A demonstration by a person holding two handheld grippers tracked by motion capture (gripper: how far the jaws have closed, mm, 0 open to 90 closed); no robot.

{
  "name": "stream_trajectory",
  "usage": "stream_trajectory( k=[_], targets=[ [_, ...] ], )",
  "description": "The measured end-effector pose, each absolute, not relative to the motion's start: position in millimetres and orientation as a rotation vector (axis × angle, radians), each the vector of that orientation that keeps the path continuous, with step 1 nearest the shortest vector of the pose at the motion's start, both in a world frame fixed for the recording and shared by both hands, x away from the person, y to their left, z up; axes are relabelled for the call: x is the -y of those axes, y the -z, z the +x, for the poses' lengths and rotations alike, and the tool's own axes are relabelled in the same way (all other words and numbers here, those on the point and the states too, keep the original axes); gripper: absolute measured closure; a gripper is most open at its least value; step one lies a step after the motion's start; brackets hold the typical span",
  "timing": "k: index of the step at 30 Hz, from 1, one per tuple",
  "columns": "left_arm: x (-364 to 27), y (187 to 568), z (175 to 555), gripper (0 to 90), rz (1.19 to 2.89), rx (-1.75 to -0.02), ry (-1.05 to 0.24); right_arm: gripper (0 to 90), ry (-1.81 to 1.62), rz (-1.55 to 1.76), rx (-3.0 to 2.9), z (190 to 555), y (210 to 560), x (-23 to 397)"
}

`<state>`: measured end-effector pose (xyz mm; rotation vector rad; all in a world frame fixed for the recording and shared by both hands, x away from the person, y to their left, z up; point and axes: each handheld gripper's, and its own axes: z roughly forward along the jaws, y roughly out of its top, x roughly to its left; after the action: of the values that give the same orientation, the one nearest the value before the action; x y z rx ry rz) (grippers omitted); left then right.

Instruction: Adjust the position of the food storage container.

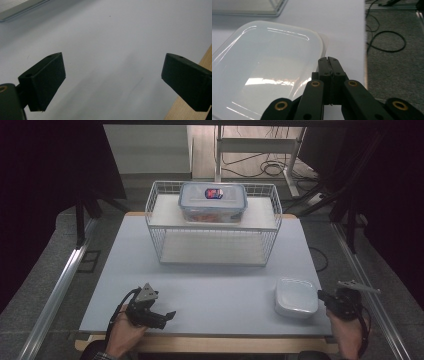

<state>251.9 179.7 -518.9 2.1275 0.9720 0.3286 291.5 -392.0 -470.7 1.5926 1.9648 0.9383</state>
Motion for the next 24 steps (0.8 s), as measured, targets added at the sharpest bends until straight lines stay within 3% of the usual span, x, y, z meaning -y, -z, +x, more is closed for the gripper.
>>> stream_trajectory(
  k=[24],
  targets=[
    [-179.1,519.6,252.3,5.3,2.133,-0.981,-0.322,89.1,-1.009,1.45,-2.193,291.1,471.1,319.7]
  ],
)
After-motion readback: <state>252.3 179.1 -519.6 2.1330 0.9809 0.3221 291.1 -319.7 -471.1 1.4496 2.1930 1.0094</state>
